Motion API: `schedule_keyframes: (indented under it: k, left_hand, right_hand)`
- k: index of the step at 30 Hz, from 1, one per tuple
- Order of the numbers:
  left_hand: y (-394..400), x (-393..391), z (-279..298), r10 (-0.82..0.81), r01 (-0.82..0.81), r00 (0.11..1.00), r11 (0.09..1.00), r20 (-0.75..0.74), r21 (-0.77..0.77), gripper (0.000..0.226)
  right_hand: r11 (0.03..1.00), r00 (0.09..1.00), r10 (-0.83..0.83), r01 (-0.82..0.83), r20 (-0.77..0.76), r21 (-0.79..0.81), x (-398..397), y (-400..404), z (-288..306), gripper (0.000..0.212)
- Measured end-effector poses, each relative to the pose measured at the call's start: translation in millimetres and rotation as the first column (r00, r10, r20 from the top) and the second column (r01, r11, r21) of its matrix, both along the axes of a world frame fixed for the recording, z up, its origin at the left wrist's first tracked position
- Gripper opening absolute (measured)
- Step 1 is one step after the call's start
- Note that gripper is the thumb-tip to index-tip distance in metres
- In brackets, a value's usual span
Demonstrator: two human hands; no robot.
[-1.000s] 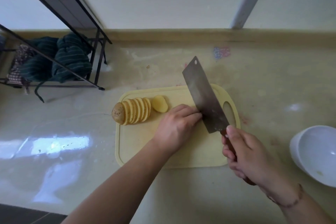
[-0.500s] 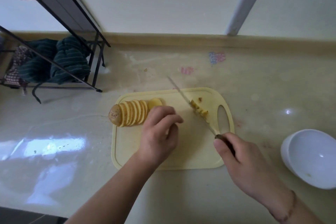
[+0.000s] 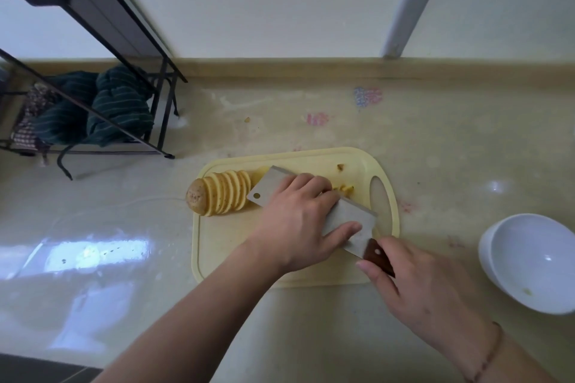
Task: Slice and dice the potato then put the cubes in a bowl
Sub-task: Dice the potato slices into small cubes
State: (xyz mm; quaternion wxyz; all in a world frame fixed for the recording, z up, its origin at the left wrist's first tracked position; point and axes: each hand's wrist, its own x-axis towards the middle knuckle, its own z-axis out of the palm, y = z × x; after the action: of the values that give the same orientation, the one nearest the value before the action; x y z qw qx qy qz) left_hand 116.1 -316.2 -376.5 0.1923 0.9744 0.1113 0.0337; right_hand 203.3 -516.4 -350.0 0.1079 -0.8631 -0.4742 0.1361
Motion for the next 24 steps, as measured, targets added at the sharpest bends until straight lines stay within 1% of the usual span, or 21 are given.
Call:
schedule_keyframes:
  k: [3, 5, 6, 7, 8, 9, 10, 11, 12, 13, 14, 15, 16, 17, 18, 19, 21, 22, 24]
  left_hand:
    - [-1, 5, 2, -0.035, 0.039, 0.996, 0.998, -0.084, 0.044, 0.067]
    - [-2, 5, 3, -0.058, 0.062, 0.996, 0.996, -0.073, 0.062, 0.069]
    - [-2, 3, 4, -0.062, 0.062, 0.998, 0.997, -0.015, 0.055, 0.067]
    - [0, 0, 5, -0.05, 0.047, 0.996, 0.998, 0.077, 0.035, 0.061]
    - [4, -4, 8, -0.01, 0.009, 0.98, 1.0, 0.199, 0.006, 0.053]
    - [11, -8, 12, 0.07, -0.059, 0.943, 0.997, 0.326, -0.041, 0.042]
    - [21, -14, 17, 0.175, -0.15, 0.889, 0.984, 0.423, -0.092, 0.031]
    - [33, -20, 21, 0.277, -0.252, 0.84, 0.961, 0.467, -0.117, 0.026]
    - [46, -25, 25, 0.349, -0.343, 0.822, 0.934, 0.451, -0.098, 0.026]
    - [56, -29, 27, 0.374, -0.393, 0.854, 0.919, 0.362, -0.023, 0.03]
    - [64, -30, 29, 0.355, -0.379, 0.911, 0.921, 0.21, 0.09, 0.037]
    - [69, -29, 29, 0.302, -0.303, 0.953, 0.933, 0.031, 0.195, 0.046]
    - [71, -26, 29, 0.241, -0.203, 0.962, 0.945, -0.127, 0.257, 0.053]
    - [71, -22, 29, 0.19, -0.119, 0.951, 0.953, -0.244, 0.279, 0.059]
    - [71, -18, 29, 0.159, -0.065, 0.933, 0.957, -0.324, 0.283, 0.062]
    - [71, -14, 29, 0.142, -0.029, 0.916, 0.956, -0.374, 0.291, 0.063]
    - [74, -8, 26, 0.131, 0.01, 0.901, 0.947, -0.414, 0.321, 0.059]
    - [76, -7, 26, 0.134, 0.008, 0.9, 0.947, -0.415, 0.322, 0.056]
    - [78, -4, 23, 0.127, -0.022, 0.917, 0.963, -0.379, 0.27, 0.053]
  right_hand:
    - [1.0, 1.0, -0.006, 0.006, -0.014, -0.003, 0, 0, 1, 0.046]
    - [1.0, 1.0, -0.004, 0.004, -0.004, -0.024, 0, 0, 3, 0.046]
    - [0.999, 1.0, -0.008, 0.008, -0.001, -0.033, 0, 0, 4, 0.046]
    - [0.999, 1.0, -0.02, 0.019, -0.015, -0.04, -1, -1, 5, 0.045]
    - [0.998, 0.998, -0.039, 0.037, -0.05, -0.042, -3, -2, 7, 0.045]
    - [0.997, 0.993, -0.066, 0.063, -0.1, -0.039, -4, -3, 9, 0.043]
    - [0.995, 0.98, -0.102, 0.099, -0.169, -0.028, -6, -5, 11, 0.042]
    - [0.989, 0.956, -0.144, 0.147, -0.256, -0.005, -7, -6, 14, 0.04]
    - [0.978, 0.916, -0.186, 0.207, -0.355, 0.022, -9, -8, 15, 0.04]
    - [0.962, 0.865, -0.216, 0.269, -0.453, 0.054, -11, -9, 17, 0.041]
    - [0.94, 0.807, -0.232, 0.329, -0.543, 0.088, -13, -8, 18, 0.043]
    - [0.911, 0.731, -0.235, 0.396, -0.641, 0.118, -15, -7, 19, 0.047]
    - [0.872, 0.626, -0.239, 0.474, -0.743, 0.119, -17, -5, 21, 0.055]
    - [0.837, 0.508, -0.25, 0.542, -0.824, 0.081, -20, -3, 21, 0.063]
    - [0.814, 0.416, -0.257, 0.58, -0.872, 0.037, -22, -1, 21, 0.068]
    - [0.805, 0.373, -0.262, 0.593, -0.89, 0.012, -24, 1, 21, 0.07]
    - [0.808, 0.365, -0.26, 0.589, -0.894, 0.006, -26, 4, 21, 0.074]
    - [0.81, 0.363, -0.258, 0.586, -0.895, 0.005, -27, 5, 20, 0.074]
    - [0.812, 0.341, -0.255, 0.583, -0.905, -0.009, -30, 5, 19, 0.072]
